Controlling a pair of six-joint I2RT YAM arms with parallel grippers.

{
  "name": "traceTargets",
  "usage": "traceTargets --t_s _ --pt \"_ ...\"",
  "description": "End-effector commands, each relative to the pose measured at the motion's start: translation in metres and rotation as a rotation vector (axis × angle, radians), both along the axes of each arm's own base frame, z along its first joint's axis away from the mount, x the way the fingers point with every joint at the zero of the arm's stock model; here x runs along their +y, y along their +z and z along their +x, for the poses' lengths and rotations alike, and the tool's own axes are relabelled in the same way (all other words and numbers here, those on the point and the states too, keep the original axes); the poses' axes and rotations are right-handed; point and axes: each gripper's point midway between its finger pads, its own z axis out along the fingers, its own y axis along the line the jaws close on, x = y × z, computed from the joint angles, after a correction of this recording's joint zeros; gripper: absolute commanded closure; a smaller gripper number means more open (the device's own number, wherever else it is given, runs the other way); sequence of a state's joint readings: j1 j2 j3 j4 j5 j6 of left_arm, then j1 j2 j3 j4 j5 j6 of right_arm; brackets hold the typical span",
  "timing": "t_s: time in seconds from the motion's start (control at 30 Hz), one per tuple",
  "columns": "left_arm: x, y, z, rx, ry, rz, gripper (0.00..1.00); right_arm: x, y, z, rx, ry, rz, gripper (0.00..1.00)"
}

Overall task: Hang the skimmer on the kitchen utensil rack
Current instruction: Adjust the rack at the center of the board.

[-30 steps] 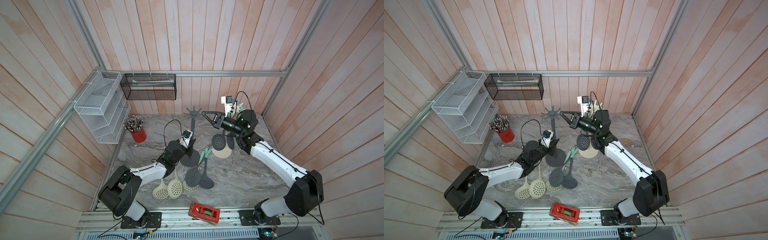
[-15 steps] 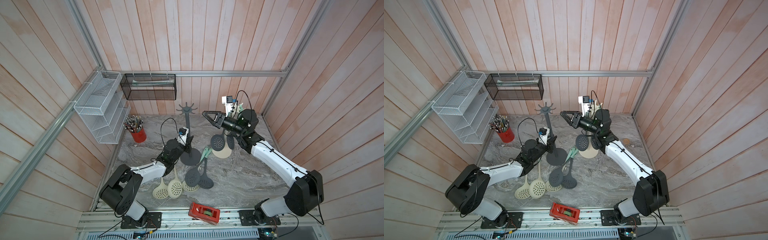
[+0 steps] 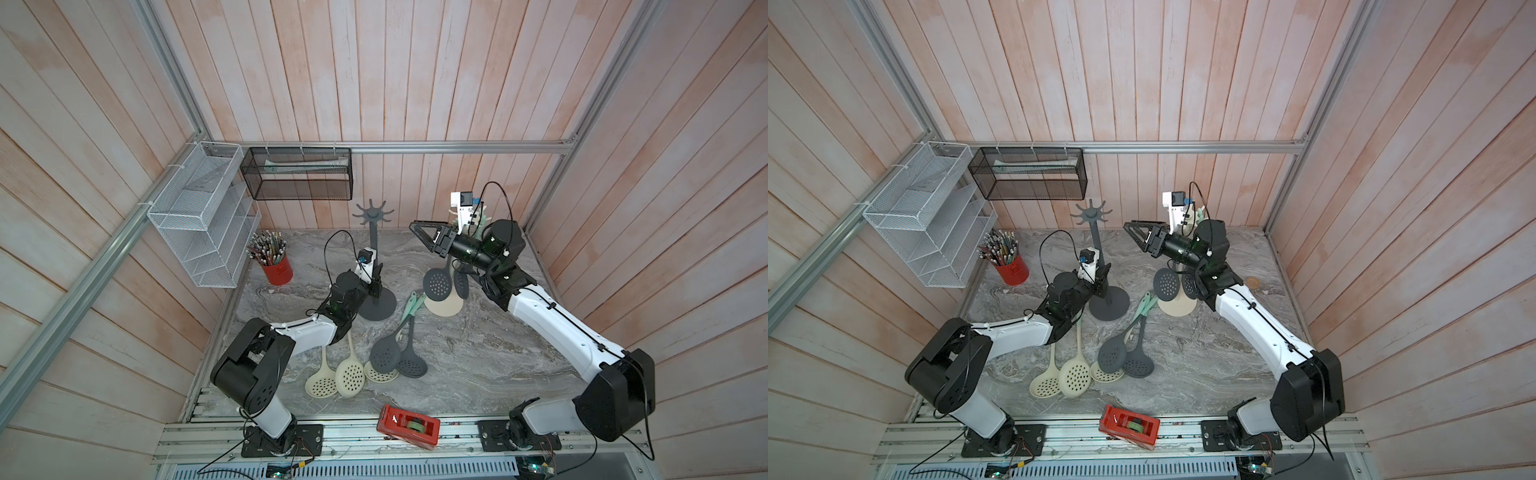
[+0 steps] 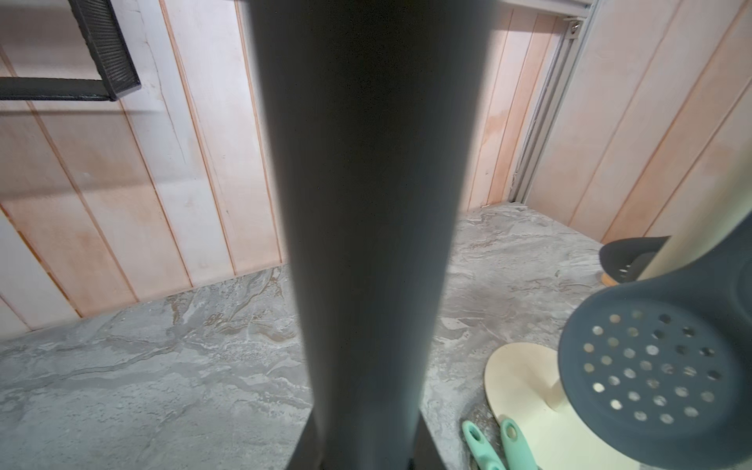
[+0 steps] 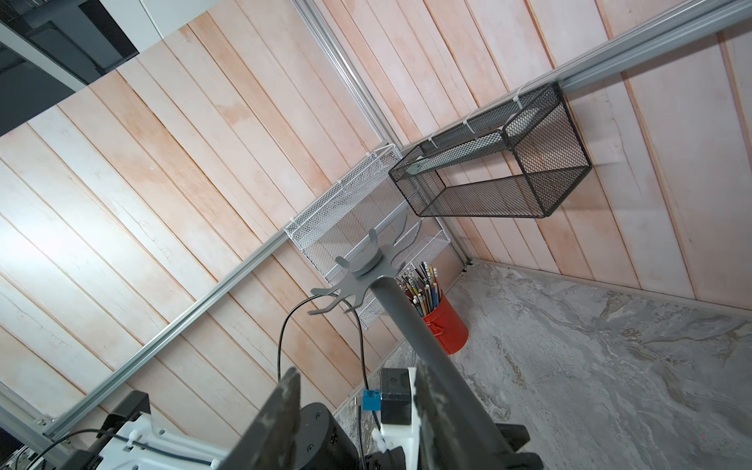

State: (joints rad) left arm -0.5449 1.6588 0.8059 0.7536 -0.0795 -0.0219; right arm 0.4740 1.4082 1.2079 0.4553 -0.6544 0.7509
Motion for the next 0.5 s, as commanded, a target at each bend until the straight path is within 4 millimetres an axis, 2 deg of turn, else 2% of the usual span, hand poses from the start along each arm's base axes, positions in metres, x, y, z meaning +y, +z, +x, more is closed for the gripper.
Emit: traceTargets --t_s 0.0,0.3,0.47 --pt "0.014 0.060 0.018 -0.177 0.068 -0.085 1.00 -0.007 0.007 -0.005 -0.036 -0.020 0.002 0.50" --pt "0.026 0.052 0.044 -0.198 0.103 -0.039 1.00 -0.015 0.018 -0.015 -0.067 -0.039 0.003 0.48" --pt "0.024 0.044 0.050 -0.175 0.094 -0.048 1.00 -0.019 0.018 -0.019 -0.073 -0.056 0.001 0.48"
